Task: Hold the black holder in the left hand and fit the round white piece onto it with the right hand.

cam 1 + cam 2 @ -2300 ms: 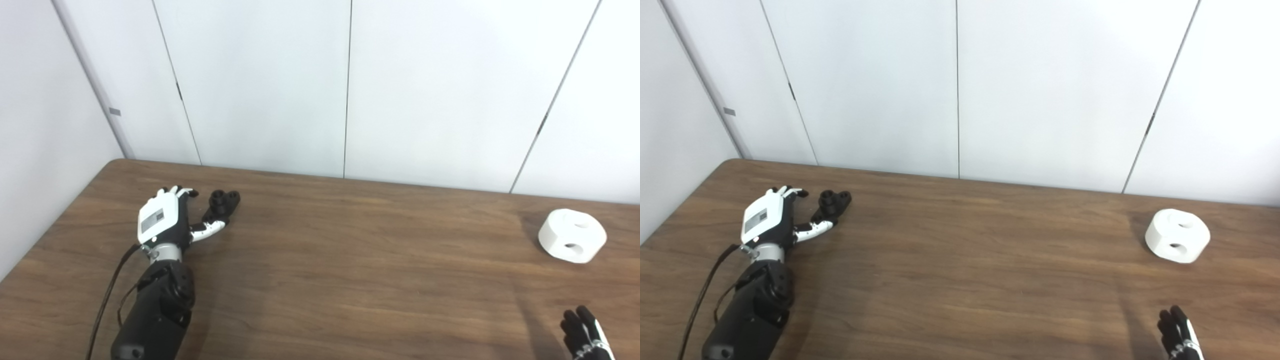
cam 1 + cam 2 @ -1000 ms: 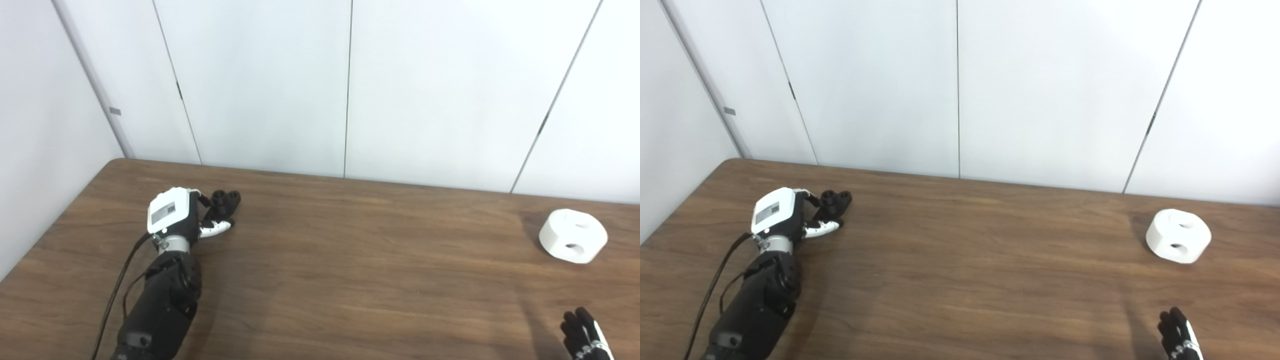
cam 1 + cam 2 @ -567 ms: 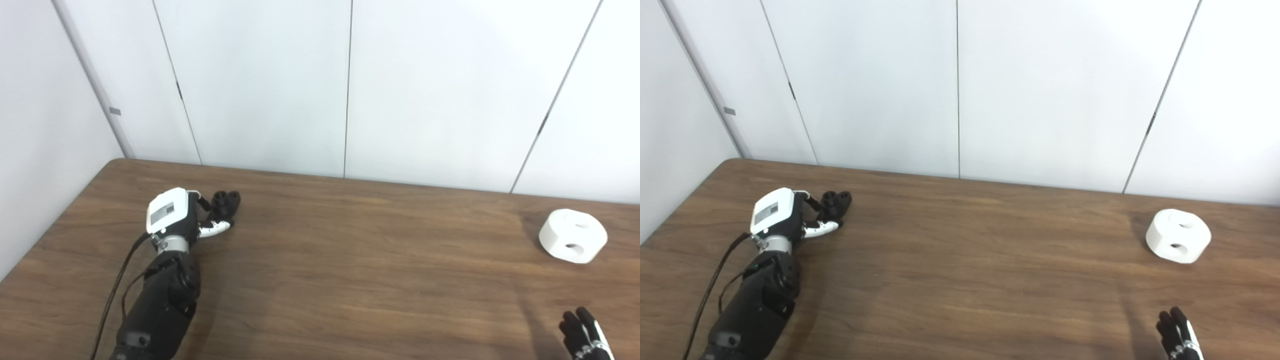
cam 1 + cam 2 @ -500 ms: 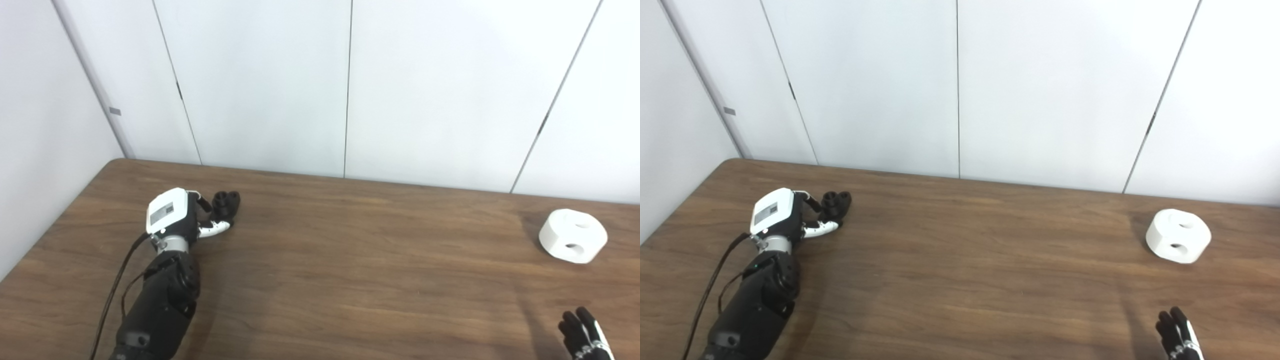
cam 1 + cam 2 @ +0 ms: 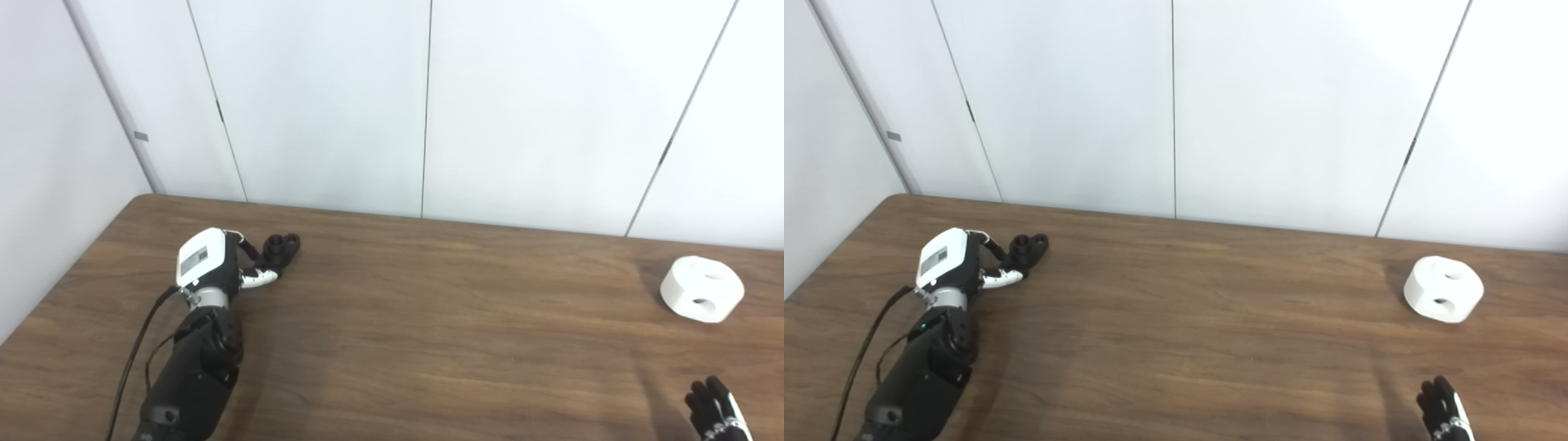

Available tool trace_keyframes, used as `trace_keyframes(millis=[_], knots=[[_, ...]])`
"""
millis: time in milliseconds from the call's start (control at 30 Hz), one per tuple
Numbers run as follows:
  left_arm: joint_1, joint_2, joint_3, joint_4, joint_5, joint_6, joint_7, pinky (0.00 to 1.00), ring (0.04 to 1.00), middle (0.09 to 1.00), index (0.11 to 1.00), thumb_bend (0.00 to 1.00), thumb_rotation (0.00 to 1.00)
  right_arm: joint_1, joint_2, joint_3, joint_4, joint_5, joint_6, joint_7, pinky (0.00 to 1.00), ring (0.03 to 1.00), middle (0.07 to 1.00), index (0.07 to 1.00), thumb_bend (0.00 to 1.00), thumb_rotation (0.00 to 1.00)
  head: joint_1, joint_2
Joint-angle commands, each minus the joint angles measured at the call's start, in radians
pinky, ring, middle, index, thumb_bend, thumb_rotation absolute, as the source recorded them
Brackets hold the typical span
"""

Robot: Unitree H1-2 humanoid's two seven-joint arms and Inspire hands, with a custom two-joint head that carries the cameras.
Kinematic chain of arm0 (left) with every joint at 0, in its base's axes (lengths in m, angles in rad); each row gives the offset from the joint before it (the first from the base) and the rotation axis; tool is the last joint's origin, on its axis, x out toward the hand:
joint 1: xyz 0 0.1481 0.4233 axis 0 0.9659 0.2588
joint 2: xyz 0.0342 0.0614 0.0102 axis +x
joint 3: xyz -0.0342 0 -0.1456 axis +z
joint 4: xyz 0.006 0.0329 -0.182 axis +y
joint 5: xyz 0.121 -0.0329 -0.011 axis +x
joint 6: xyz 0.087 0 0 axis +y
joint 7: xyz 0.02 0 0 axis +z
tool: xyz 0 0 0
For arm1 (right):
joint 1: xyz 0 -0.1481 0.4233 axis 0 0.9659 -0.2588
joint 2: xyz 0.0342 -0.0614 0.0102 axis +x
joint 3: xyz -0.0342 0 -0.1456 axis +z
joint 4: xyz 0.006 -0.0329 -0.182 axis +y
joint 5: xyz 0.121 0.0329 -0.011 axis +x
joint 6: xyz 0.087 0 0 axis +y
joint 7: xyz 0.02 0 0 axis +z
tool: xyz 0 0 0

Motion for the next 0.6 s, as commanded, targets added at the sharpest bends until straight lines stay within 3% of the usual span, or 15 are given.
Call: trace_keyframes(millis=[0, 567], knots=[[-0.024, 0.029, -0.004, -0.039, 0.004, 0.002, -0.006, 1.0, 0.908, 0.786, 0.489, 0.51, 0.04, -0.003, 0.02, 0.002, 0.028, 0.008, 0.001, 0.006, 1.0, 0.962, 0.962, 0.974, 0.57, 1.0, 0.001, 0.001], [0.042, 0.033, -0.011, -0.174, -0.066, -0.01, -0.109, 1.0, 0.899, 0.785, 0.489, 0.51, 0.04, -0.005, 0.027, 0.003, 0.021, 0.007, 0.005, 0.002, 1.0, 0.943, 0.941, 0.956, 0.57, 1.0, -0.011, 0.01]])
